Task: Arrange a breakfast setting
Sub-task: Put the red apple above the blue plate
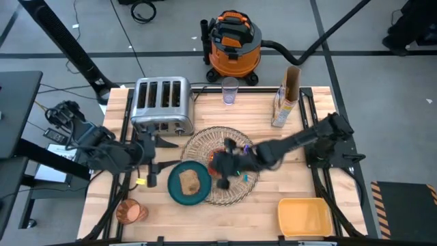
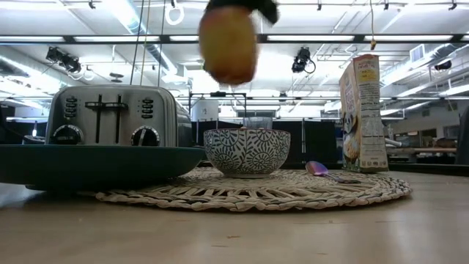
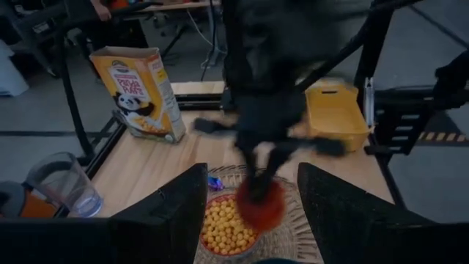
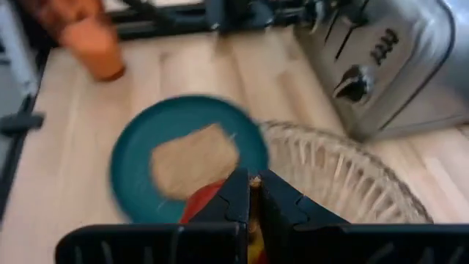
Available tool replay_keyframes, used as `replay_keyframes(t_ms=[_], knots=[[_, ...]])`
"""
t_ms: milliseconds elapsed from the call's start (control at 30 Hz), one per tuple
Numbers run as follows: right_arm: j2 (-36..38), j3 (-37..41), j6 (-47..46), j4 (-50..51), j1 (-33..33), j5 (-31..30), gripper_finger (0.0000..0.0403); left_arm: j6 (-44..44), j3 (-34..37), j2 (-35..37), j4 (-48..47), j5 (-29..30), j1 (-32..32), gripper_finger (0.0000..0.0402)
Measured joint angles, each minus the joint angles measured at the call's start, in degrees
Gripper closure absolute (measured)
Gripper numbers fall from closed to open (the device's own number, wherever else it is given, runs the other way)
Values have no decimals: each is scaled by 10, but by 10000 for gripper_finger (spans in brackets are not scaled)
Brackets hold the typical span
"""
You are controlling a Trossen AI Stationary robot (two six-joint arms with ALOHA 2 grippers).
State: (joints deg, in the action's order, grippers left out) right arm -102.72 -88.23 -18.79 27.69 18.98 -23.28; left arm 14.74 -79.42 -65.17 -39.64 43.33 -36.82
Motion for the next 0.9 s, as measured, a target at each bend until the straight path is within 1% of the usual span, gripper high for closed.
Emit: replay_keyframes(t_ms=[100,233,333,467,567,767,900], knots=[[-4,37,23,-92,-53,24,384,10,0,8,1,0,0,182],[-4,90,43,-197,-117,35,384,9,0,8,-1,0,0,182],[-4,115,63,-262,-152,44,385,6,0,8,0,0,0,182],[-21,112,85,-282,-190,53,385,4,0,8,3,0,18,182],[-51,105,83,-306,-213,81,385,-11,0,8,18,0,33,182],[-85,105,84,-316,-235,74,386,-20,0,8,26,0,46,182],[-108,104,85,-355,-245,81,386,-25,0,8,25,0,46,182]])
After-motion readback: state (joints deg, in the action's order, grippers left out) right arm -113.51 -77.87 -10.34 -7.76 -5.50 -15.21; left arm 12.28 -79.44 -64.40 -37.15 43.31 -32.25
